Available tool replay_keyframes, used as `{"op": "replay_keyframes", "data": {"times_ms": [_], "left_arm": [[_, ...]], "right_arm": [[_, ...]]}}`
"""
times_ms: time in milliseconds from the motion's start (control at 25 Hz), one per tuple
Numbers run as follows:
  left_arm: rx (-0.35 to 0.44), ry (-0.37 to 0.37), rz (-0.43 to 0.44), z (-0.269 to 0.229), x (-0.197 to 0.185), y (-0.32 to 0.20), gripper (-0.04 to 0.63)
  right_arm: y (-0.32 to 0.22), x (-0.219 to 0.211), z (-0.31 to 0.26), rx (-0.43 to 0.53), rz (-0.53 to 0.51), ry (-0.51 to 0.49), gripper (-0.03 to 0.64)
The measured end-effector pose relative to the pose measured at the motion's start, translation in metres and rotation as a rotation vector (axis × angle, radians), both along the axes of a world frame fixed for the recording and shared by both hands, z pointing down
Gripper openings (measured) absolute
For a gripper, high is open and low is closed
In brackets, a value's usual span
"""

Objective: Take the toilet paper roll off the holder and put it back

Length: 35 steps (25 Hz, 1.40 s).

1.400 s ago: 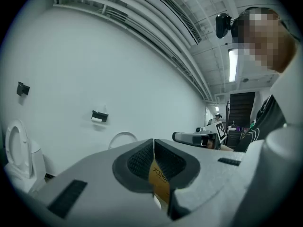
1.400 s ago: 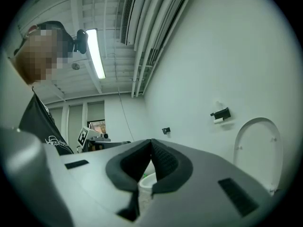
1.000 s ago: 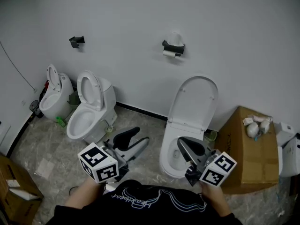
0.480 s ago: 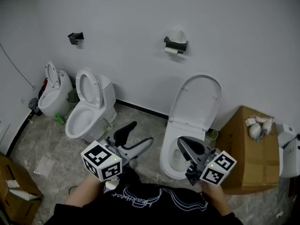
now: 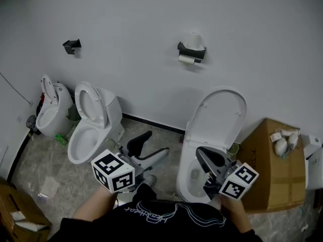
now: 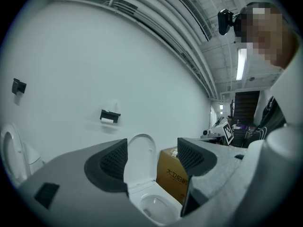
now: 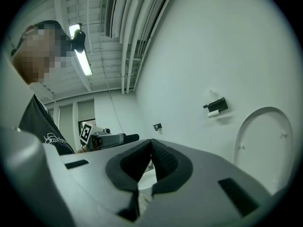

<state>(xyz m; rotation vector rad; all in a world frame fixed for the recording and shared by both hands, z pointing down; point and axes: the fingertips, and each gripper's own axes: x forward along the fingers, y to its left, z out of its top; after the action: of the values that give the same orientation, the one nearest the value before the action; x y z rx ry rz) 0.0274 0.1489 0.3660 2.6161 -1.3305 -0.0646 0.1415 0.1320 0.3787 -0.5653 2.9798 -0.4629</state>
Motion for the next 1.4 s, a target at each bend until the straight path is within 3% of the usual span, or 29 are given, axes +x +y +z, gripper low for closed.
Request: {"op": "replay_keyframes", "data": {"times_ms": [160, 440, 720, 1040, 1400], "left_arm": [[-0.029, 0.014, 0.033, 0.003, -0.033, -0.058, 0.317], [-0.051, -0.032, 0.107, 0.001, -0.092, -0.166, 0.316], [-0.019, -0.091, 0.178, -0.005, -0.136, -0.258, 0.316], [-0.006, -0.065, 0.288, -0.004, -0.142, -0.309, 0.316], [0.036, -0.071, 0.306, -0.029, -0.127, -0.36, 0.316]], "right_arm": [[-0.054, -0.032, 0.002, -0.029, 0.04, 0.006, 0.003], [-0.15, -0.092, 0.003, -0.076, 0.125, 0.027, 0.003], [-0.228, -0.13, 0.001, -0.083, 0.249, 0.02, 0.003], [-0.257, -0.138, 0.004, -0.08, 0.35, 0.053, 0.003], [-0.279, -0.127, -0.012, -0.038, 0.386, 0.029, 0.003]]}}
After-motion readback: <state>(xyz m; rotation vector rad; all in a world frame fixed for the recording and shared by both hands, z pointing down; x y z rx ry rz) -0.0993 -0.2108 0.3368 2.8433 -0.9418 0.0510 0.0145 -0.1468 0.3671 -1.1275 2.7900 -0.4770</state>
